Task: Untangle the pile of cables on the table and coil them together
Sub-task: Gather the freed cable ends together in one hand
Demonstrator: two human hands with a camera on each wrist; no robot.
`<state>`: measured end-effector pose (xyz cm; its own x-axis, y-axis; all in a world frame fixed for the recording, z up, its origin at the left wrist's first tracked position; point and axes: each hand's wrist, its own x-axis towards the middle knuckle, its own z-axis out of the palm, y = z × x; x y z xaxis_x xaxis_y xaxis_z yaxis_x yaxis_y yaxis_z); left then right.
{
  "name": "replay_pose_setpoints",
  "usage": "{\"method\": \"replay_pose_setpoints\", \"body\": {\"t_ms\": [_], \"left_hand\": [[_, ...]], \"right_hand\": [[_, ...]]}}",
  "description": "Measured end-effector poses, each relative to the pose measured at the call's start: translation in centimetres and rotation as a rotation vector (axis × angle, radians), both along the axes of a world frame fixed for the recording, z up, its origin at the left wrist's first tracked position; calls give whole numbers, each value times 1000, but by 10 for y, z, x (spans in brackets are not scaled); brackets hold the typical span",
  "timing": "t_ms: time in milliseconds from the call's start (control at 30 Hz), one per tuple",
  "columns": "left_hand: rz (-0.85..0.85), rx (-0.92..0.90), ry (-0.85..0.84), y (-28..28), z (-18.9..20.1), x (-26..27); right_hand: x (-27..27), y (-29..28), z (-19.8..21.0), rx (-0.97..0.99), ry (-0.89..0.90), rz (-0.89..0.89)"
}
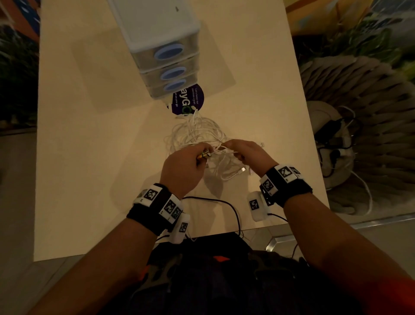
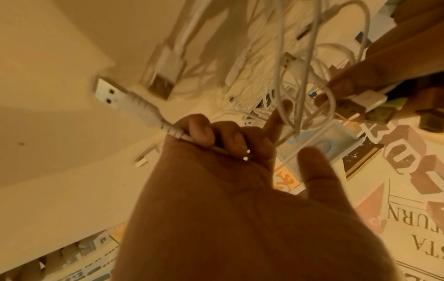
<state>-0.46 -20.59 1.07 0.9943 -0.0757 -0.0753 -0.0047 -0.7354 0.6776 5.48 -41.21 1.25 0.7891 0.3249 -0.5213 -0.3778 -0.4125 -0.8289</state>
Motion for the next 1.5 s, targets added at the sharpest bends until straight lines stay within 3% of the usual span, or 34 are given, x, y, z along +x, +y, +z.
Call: {"method": "replay_pose_setpoints", "body": {"t_ms": [133, 333, 533, 700, 833, 967, 1100, 1200, 1300, 1400, 1500], "left_hand": [[42, -51, 11, 2, 2, 2], [10, -108, 60, 8, 4, 5], [-29, -52, 97, 7, 0, 6], [-39, -72, 53, 2, 0, 7], [-70, -73, 4, -3, 1, 5], [-81, -42, -73, -2, 3, 2], [92, -74, -36, 11, 3, 0], [215, -230, -19, 20, 11, 1], [234, -375, 8, 23, 26, 3], [175, -420, 36, 23, 35, 3], [79, -342, 42, 20, 38, 3]], "right_hand": [[7, -7, 0, 43, 42, -69], [8, -21, 5, 39, -36, 69], [5, -15, 10, 53, -52, 38], [2, -10, 8, -33, -31, 134], [0, 3, 11, -15, 40, 73], [1, 14, 5, -138, -142, 125], [8, 6, 0, -332, -229, 109], [11, -10, -4, -485, -250, 124], [10, -16, -7, -592, -241, 170], [4, -14, 3, -528, -403, 100], [1, -3, 35, -236, -631, 133]]}}
